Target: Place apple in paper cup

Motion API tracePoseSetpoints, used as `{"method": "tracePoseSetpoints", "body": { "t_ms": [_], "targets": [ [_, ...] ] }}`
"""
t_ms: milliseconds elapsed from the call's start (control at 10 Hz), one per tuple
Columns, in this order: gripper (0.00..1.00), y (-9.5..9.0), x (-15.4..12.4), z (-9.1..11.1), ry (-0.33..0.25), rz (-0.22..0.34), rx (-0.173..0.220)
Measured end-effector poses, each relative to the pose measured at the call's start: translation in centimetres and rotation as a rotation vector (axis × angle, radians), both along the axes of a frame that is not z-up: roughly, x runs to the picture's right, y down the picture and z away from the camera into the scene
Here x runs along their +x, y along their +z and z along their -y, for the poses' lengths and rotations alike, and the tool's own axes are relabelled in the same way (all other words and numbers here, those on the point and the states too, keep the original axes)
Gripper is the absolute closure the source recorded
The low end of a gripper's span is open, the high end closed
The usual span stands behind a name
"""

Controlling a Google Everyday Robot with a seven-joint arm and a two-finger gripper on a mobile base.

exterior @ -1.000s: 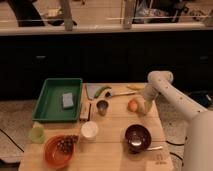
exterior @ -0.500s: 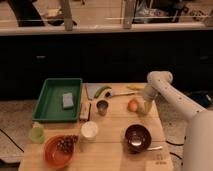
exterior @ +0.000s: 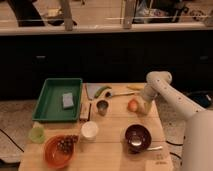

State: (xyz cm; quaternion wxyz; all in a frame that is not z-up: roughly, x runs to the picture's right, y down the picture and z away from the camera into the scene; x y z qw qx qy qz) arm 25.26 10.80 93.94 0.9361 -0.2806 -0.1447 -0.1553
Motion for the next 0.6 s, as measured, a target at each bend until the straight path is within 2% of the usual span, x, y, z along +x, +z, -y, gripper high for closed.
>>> {"method": "tracePoseSetpoints", "body": {
  "t_ms": [600],
  "targets": [
    [0.20,0.08,-0.40,-0.33,-0.030,0.017,0.005]
  ]
}}
